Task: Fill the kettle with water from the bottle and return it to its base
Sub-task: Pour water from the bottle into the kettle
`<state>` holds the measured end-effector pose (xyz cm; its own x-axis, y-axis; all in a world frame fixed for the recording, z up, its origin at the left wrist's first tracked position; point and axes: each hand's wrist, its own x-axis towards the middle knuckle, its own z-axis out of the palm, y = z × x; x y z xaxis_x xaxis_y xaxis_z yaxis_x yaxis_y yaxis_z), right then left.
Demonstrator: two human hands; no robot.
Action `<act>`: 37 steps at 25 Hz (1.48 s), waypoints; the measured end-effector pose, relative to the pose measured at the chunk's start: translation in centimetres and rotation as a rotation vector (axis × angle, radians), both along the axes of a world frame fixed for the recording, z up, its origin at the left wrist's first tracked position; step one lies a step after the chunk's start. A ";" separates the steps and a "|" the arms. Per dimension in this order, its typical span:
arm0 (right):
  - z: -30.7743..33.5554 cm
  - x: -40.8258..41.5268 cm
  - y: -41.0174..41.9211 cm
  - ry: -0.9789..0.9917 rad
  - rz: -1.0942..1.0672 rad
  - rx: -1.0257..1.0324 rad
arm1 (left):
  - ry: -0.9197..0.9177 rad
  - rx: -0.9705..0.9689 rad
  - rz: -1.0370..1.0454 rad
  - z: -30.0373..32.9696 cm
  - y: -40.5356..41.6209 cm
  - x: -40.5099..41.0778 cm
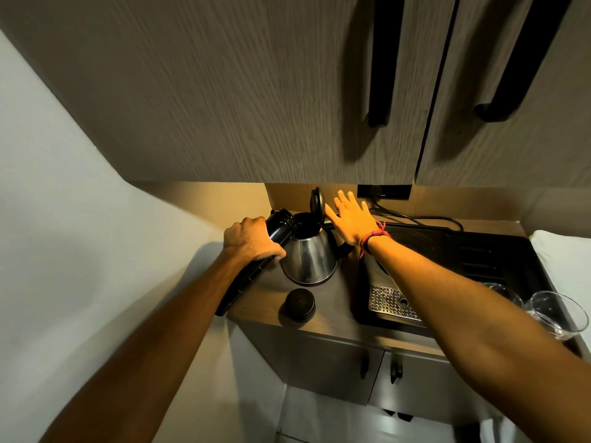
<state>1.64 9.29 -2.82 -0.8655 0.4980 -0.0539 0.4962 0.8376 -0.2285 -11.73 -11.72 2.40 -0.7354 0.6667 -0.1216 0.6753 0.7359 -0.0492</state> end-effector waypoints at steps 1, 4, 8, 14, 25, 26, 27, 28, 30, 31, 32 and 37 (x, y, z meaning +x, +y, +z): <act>0.0 0.0 0.0 0.003 -0.001 0.000 | 0.002 -0.006 0.002 0.1 0.0 0.0; -0.2 -0.1 0.1 -0.003 -0.002 -0.001 | 0.002 -0.016 0.001 0.3 0.0 0.0; -0.3 -0.2 0.2 0.021 -0.024 -0.029 | 0.011 -0.036 -0.002 0.6 0.0 0.0; -0.3 -0.2 0.0 0.011 -0.015 -0.018 | 0.025 -0.042 -0.020 0.8 -0.1 -0.1; 0.1 0.1 -0.2 -0.029 0.055 0.048 | -0.198 0.312 0.049 -1.3 0.0 -0.2; 0.1 0.0 -0.2 -0.031 0.073 0.068 | -0.256 0.384 0.074 -1.8 -0.2 -0.3; 0.1 0.0 -0.2 -0.039 0.092 0.090 | -0.316 0.466 0.105 -2.3 -0.5 -0.4; 0.1 0.0 -0.2 -0.046 0.106 0.103 | -0.370 0.548 0.135 -2.9 -0.8 -0.4; 0.0 -0.1 -0.2 -0.051 0.118 0.107 | -0.456 0.712 0.181 -4.2 -1.5 -0.5; 0.0 -0.2 -0.2 -0.049 0.118 0.095 | -0.482 0.784 0.195 -4.9 -1.8 -0.4; 0.0 -0.3 -0.2 -0.040 0.112 0.073 | -0.498 0.841 0.210 -5.6 -2.2 -0.3; 0.3 -0.7 -0.3 -0.028 0.129 0.073 | -0.515 1.001 0.333 -8.2 -3.6 -0.7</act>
<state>0.98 8.96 -2.51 -0.9213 0.3861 -0.0463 0.3885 0.9088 -0.1525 -12.42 -15.35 -5.83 -0.9087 0.4172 0.0138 0.2132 0.4356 0.8745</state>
